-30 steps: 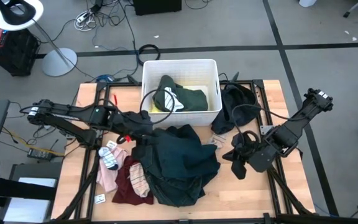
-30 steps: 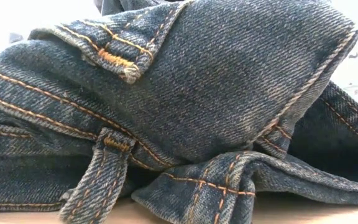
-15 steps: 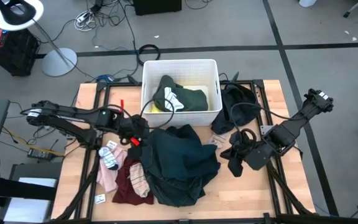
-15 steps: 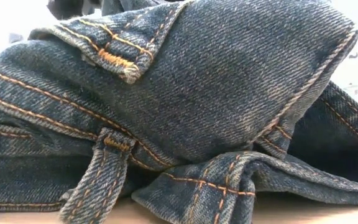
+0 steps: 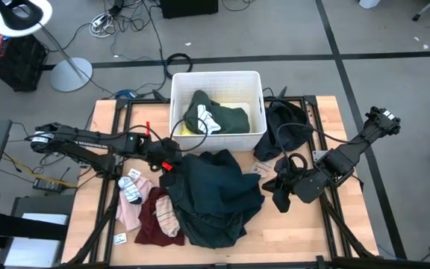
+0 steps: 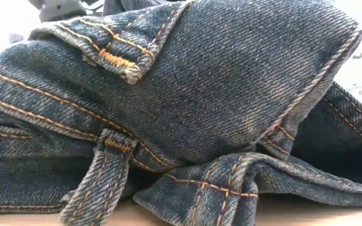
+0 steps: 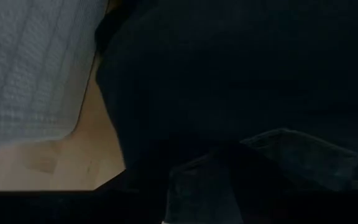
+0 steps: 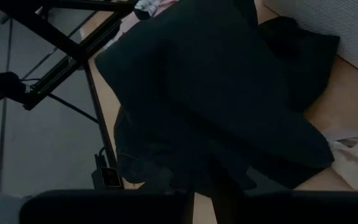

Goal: Sort clothes
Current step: Put the dark blue pants into the white laundry bin

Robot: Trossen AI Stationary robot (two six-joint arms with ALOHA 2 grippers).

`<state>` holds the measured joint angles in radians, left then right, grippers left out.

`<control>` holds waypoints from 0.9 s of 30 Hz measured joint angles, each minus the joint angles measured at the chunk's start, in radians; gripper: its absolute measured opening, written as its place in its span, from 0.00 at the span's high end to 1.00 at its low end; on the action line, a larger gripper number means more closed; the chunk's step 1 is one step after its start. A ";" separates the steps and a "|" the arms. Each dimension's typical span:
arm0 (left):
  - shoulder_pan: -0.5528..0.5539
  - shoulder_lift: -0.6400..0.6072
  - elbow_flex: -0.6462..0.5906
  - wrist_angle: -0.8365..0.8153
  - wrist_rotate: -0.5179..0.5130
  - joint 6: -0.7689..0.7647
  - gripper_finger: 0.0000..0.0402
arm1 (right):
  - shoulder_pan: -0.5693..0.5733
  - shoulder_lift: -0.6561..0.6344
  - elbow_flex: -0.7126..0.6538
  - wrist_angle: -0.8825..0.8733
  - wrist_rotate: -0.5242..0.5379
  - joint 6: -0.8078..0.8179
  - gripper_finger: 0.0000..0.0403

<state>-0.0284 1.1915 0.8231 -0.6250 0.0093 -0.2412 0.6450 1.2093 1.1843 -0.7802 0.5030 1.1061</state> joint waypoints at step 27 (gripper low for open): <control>0.000 0.000 -0.054 0.094 0.094 -0.164 0.99 | -0.029 0.098 0.000 0.021 -0.081 -0.135 0.74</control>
<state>-0.0284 1.1919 0.7694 -0.5310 0.1037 -0.4054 0.6158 1.3072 1.1843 -0.7593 0.4222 0.9713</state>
